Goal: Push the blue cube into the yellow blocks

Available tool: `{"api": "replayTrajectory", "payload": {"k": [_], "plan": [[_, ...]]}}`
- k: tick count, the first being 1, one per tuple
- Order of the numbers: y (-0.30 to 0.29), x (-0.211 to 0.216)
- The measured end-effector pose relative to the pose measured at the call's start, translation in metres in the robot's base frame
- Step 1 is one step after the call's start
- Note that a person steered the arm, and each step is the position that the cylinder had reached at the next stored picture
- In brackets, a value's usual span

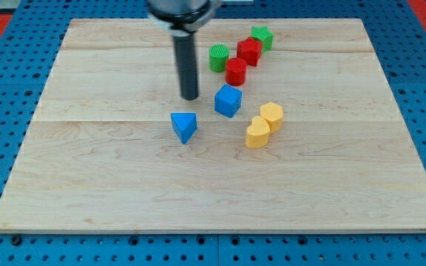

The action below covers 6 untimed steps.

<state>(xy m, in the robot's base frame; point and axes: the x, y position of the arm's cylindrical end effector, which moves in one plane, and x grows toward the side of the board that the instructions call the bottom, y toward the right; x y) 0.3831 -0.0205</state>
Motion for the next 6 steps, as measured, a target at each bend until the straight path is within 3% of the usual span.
{"api": "replayTrajectory", "payload": {"k": [1, 2, 3, 5, 6], "plan": [[0.043, -0.003], [0.057, 0.029], [0.042, 0.034], [-0.113, 0.028], [-0.107, 0.05]]}}
